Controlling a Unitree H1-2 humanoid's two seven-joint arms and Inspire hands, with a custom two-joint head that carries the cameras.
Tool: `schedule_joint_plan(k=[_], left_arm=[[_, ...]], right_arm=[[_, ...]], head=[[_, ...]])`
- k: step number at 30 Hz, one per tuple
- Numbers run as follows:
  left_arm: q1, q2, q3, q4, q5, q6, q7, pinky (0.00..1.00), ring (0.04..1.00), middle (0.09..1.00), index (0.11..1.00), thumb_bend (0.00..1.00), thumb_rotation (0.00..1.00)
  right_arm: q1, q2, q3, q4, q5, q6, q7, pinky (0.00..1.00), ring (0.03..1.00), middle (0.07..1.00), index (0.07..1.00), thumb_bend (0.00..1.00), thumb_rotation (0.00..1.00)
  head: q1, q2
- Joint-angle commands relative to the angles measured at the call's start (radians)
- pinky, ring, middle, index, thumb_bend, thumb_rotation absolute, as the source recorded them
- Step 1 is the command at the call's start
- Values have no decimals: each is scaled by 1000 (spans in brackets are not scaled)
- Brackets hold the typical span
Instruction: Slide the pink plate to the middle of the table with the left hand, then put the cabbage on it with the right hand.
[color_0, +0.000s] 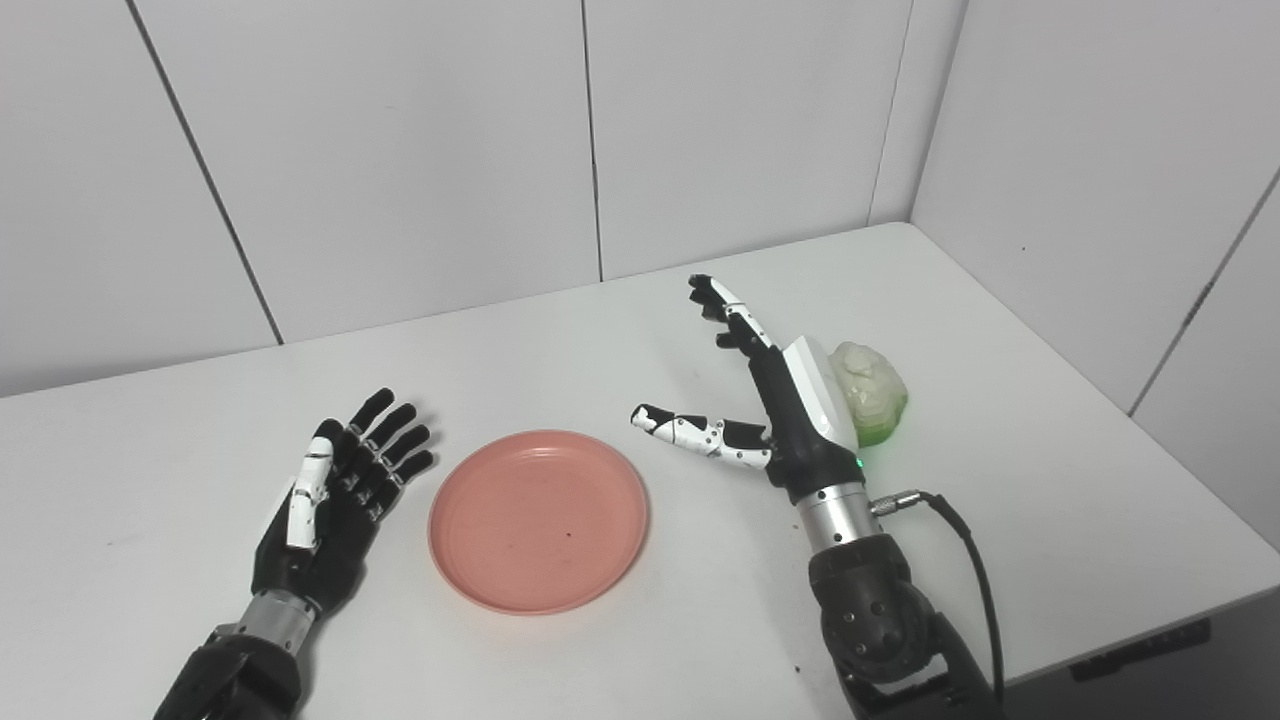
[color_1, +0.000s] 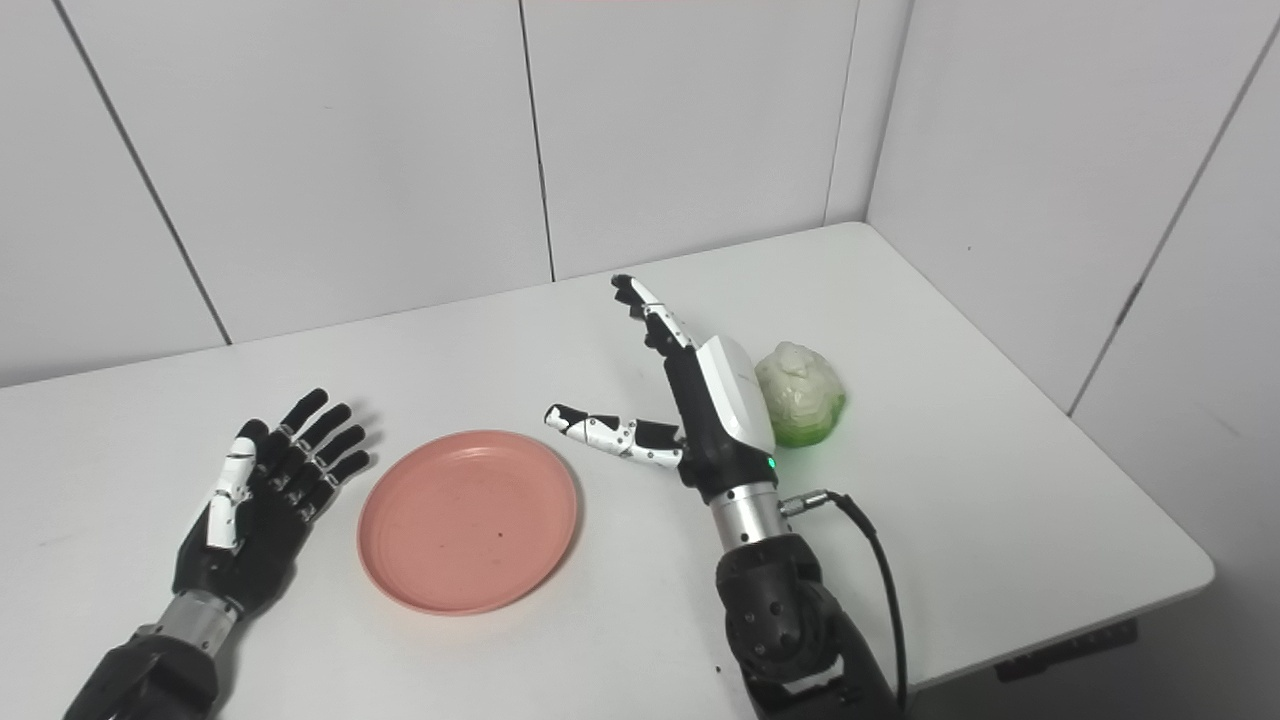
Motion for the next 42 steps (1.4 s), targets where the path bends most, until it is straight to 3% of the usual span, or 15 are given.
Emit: schedule_joint_plan(k=[1, 5, 12, 13, 15, 19, 26, 31, 38, 42], left_arm=[[40, 23, 0, 82, 18, 31, 7, 845, 869, 894, 881, 510, 934], [25, 34, 15, 135, 7, 22, -13, 836, 857, 884, 873, 506, 922], [0, 51, 33, 198, 0, 13, -40, 824, 845, 875, 867, 489, 931], [-2, 53, 35, 204, -1, 12, -42, 824, 844, 875, 869, 487, 933], [-6, 57, 37, 214, -3, 11, -44, 822, 839, 871, 868, 484, 929], [-13, 61, 43, 234, -7, 8, -54, 826, 845, 875, 869, 473, 937], [-20, 65, 51, 255, -9, 1, -68, 826, 846, 877, 870, 472, 925], [-20, 70, 57, 254, -10, 6, -73, 830, 852, 881, 872, 472, 935], [-18, 73, 61, 247, -10, 11, -68, 818, 843, 873, 867, 473, 924], [-15, 72, 63, 237, -12, 16, -68, 823, 845, 875, 869, 476, 917]], right_arm=[[-40, -15, -15, -53, -11, -16, -10, 824, 881, 898, 927, 925, 505], [-47, -45, -38, -80, -71, 3, -15, 826, 894, 921, 950, 964, 550], [-54, -92, -98, -113, -67, 20, 12, 675, 923, 985, 997, 1000, 523], [-53, -100, -107, -120, -82, 31, 17, 686, 931, 992, 999, 1000, 523], [-53, -114, -124, -131, -121, 49, 14, 802, 933, 987, 999, 1000, 540], [-46, -135, -165, -144, -155, 76, 8, 860, 933, 982, 999, 1000, 561], [-21, -173, -232, -165, -134, 109, 37, 867, 958, 999, 1000, 1000, 550], [1, -189, -258, -199, -129, 180, 82, 864, 979, 1000, 1000, 1000, 567], [38, -191, -297, -185, -87, 191, 84, 892, 997, 1000, 1000, 1000, 522], [50, -186, -303, -159, -72, 207, 84, 847, 985, 1000, 1000, 1000, 546]], head=[[-12, -4], [-35, -9], [-69, -10], [-69, -10], [-73, -8], [-77, -4], [-81, -2], [-82, 8], [-74, 22], [-75, 24]])
